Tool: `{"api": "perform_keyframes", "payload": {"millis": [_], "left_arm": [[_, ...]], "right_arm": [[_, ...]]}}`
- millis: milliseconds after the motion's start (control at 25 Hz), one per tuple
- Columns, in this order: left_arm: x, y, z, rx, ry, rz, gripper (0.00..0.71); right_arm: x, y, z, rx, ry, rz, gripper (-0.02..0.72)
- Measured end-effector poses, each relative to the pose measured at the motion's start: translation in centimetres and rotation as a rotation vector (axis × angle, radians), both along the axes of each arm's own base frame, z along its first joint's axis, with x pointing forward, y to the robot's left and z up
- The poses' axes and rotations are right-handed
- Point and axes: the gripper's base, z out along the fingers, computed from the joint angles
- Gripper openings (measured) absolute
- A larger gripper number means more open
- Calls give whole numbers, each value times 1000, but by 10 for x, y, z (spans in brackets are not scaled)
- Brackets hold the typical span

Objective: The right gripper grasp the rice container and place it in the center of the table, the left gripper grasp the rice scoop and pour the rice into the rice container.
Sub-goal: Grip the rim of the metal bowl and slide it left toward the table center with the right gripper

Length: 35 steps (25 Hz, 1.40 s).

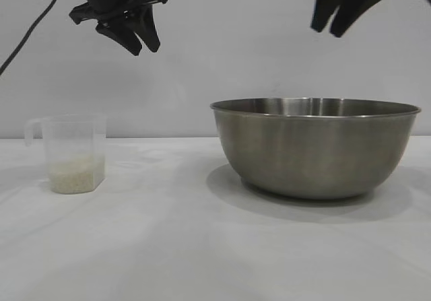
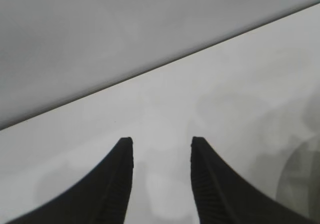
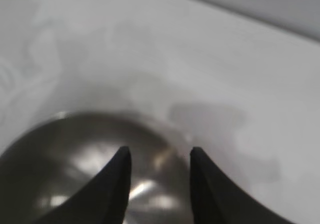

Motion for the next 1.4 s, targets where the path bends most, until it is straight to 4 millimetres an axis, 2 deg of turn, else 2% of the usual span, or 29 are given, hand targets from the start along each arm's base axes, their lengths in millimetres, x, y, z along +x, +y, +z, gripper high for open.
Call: {"api": "perform_keyframes", "payload": {"millis": [160,520,960,1400], "left_arm": [[0,-1,0,0,0,-2,224],[-1,-1,0,0,2,-3,224],[-1,-1,1,0,1,-3,224],[-1,-1,1,0,1,-3,224]], "right_arm": [[-3,-3,2,-5,0,-9,219],[-19,-6,-37,-39,143,-6,219],[-9,-6,-82,-52,250,-6,219],[-5,-6,-103,-59,293,-8,219]]}}
